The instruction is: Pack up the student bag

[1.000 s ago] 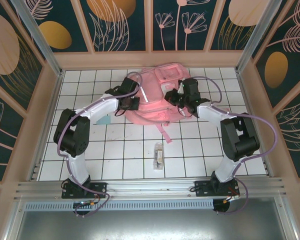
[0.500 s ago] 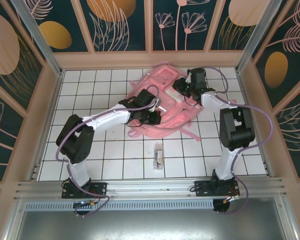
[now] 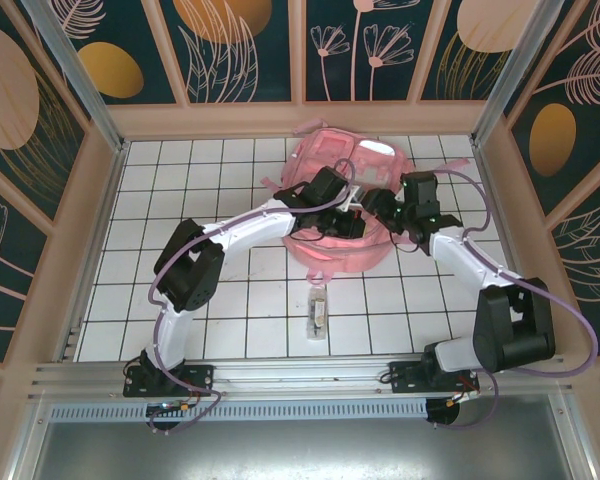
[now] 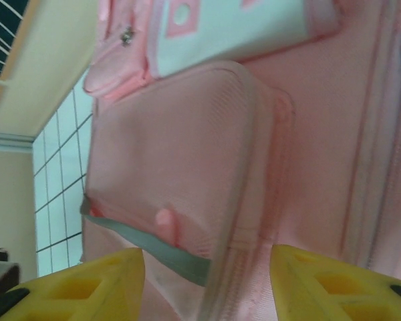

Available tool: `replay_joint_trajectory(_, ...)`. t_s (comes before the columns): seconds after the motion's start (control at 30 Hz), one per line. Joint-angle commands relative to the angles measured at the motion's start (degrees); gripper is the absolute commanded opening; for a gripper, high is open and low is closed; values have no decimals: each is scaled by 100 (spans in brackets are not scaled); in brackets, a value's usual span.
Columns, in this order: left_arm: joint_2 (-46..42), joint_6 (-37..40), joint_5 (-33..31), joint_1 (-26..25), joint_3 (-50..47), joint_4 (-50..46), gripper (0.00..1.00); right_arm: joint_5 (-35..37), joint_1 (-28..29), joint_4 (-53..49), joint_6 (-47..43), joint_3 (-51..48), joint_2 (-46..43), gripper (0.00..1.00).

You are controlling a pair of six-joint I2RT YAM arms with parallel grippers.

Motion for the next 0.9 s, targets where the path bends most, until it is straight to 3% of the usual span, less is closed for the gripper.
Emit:
replay_joint_trajectory(0.0, -192, -2, 86, -40, -184, 382, 0, -76, 8, 381, 287, -27, 162, 49)
replay_joint_trajectory(0.1, -282, -40, 59, -44, -286, 450, 0, -264, 108, 658, 408, 93, 618, 43)
replay_joint_trajectory(0.13, -316, -47, 35, -44, -334, 467, 0, -324, 137, 822, 464, 85, 775, 37)
replay_joint_trajectory(0.2, -388, -26, -35, -40, -399, 473, 0, -483, 149, 1134, 609, 25, 1063, 9)
replay_joint_trajectory(0.23, -450, 8, -152, -34, -455, 431, 0, -585, 136, 1296, 667, -21, 1126, 0)
replay_joint_trajectory(0.37, -799, 366, -1276, 188, -765, -122, 0, -278, 96, 1200, 435, -85, 874, 0)
replay_joint_trajectory(0.53, -1236, 530, -1700, 1218, -1759, -216, 0, -190, 26, 843, -157, 68, 689, 0)
replay_joint_trajectory(0.67, -1234, 1028, -2410, 1579, -1593, -542, 0, -313, 18, 746, -451, 152, 773, 0)
replay_joint_trajectory(0.8, -1083, 1217, -2576, 1764, -1258, -538, 0, -449, 27, 778, -762, 236, 964, 0)
replay_joint_trajectory(0.87, -1032, 1237, -2101, 1756, -1168, -620, 0, -416, 22, 713, -1019, 452, 1185, 0)
